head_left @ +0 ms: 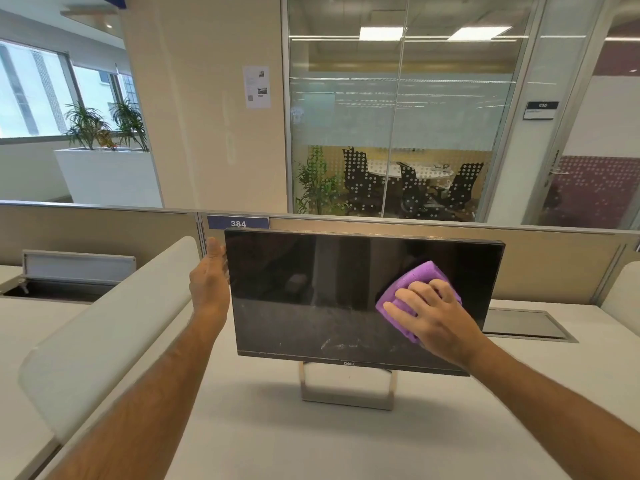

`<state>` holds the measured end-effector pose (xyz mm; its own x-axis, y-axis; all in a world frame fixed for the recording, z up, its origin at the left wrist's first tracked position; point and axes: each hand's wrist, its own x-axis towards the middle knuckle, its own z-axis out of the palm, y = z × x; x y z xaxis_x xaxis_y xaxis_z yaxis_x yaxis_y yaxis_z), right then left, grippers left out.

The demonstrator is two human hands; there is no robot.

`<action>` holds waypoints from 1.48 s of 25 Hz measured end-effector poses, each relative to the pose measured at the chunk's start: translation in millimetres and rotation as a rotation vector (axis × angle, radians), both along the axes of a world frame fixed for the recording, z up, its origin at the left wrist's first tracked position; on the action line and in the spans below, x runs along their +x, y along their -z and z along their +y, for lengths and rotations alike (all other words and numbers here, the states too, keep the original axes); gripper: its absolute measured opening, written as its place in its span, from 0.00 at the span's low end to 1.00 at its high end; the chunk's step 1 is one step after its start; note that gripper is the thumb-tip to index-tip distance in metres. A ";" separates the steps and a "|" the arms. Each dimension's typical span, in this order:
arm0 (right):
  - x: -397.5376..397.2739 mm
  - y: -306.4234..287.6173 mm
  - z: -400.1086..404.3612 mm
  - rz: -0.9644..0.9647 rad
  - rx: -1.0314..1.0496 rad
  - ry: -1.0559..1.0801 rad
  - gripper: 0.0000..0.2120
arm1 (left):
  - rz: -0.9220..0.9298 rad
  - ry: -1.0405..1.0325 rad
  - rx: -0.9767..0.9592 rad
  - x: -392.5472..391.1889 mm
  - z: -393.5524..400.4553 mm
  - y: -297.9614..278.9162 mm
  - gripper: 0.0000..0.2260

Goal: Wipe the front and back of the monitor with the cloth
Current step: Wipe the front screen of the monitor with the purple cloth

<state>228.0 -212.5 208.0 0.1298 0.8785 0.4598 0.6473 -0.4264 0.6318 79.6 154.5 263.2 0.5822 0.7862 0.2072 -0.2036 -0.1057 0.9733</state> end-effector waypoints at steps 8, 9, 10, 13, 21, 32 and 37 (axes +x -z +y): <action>-7.1 -2.6 17.5 0.002 0.034 -0.003 0.27 | -0.001 0.007 -0.009 0.1 2.7 1.6 0.36; -10.0 -0.1 20.8 -0.001 0.007 -0.019 0.27 | -0.001 0.008 -0.008 0.0 2.8 1.4 0.36; -13.0 5.1 22.6 -0.013 -0.092 -0.054 0.27 | -0.002 0.009 -0.007 -0.2 3.0 1.3 0.36; -21.1 8.4 22.5 -0.075 -0.367 -0.124 0.25 | -0.010 0.019 -0.009 -0.7 3.0 0.6 0.35; -25.4 19.8 35.4 -0.060 -0.372 -0.108 0.25 | -0.006 0.033 -0.020 -1.9 4.8 -0.4 0.35; -29.1 13.7 58.9 -0.056 -0.348 -0.120 0.24 | -0.028 0.047 -0.035 -0.9 7.7 1.7 0.37; -30.9 7.1 79.1 0.015 -0.085 -0.077 0.22 | -0.032 0.059 -0.031 -1.2 8.3 3.0 0.37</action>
<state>197.1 -133.4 200.9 0.0667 0.9217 0.3821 0.6859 -0.3205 0.6533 78.4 162.7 260.2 0.6216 0.7568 0.2023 -0.2394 -0.0624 0.9689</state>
